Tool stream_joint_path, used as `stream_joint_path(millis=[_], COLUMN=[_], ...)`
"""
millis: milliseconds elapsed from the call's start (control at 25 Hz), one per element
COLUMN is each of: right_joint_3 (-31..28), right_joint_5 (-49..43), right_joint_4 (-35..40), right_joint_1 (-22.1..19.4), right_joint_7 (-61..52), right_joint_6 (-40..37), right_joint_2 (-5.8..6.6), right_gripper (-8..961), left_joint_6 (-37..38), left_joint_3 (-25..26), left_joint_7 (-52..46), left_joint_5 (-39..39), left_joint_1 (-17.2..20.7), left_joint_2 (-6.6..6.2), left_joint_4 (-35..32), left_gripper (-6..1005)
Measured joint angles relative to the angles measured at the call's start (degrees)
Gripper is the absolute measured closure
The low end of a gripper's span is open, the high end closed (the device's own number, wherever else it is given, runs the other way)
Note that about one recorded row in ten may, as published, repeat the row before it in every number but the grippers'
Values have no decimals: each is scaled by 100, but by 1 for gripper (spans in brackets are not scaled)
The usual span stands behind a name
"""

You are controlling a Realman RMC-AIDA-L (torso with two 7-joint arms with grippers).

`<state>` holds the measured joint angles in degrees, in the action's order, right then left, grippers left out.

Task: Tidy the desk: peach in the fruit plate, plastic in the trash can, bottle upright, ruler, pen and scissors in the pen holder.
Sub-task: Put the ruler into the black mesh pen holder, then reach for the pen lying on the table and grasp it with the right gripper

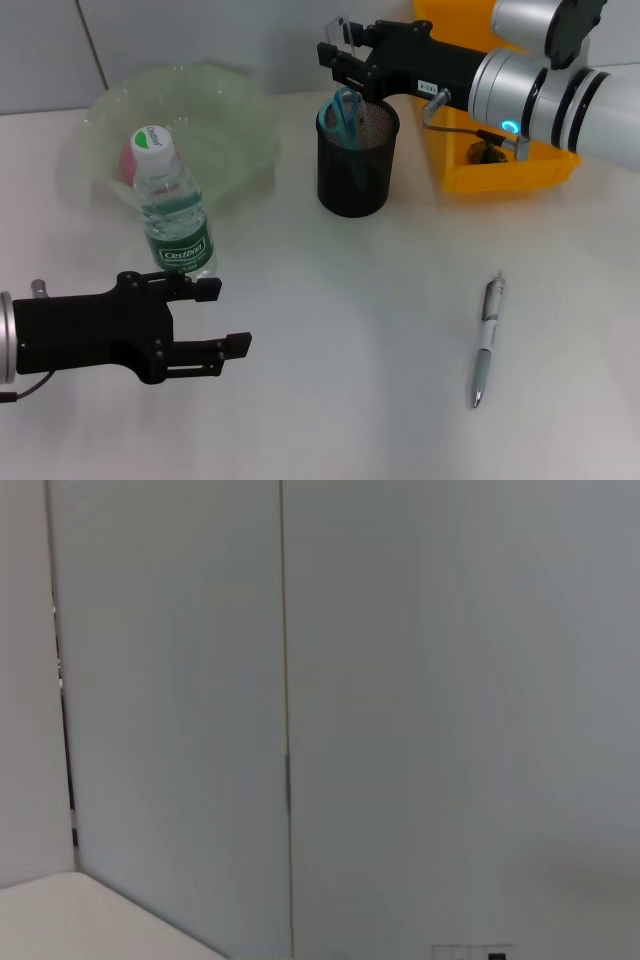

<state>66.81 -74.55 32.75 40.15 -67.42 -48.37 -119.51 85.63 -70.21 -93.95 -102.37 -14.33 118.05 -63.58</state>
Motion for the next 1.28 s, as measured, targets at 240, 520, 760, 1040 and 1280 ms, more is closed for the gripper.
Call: stream_joint_path(millis=[240,520,760,1040,1280], right_joint_3=[5,-7,-62,11,-91], right_joint_5=[3,3,333,411,-1500], right_joint_4=[-10,20,151,807,1955], right_joint_1=[-79,-158,-367,-859,-1024], right_joint_7=[-49,-61,-73,-305,-2234], right_joint_6=[-57,-85,-373,-853,-1639], right_joint_2=[12,15,28,42,282], right_gripper=[451,353,297,299,300], left_joint_6=[8,52,76,81,80], left_joint_3=[6,17,17,16,27], left_joint_7=[17,19,15,3,-40], left_joint_5=[-5,-8,-5,14,67], left_joint_1=[11,11,-4,-13,-17], left_joint_2=[7,7,12,16,36], left_joint_4=[4,4,3,3,3], left_gripper=[215,215,215,215,215])
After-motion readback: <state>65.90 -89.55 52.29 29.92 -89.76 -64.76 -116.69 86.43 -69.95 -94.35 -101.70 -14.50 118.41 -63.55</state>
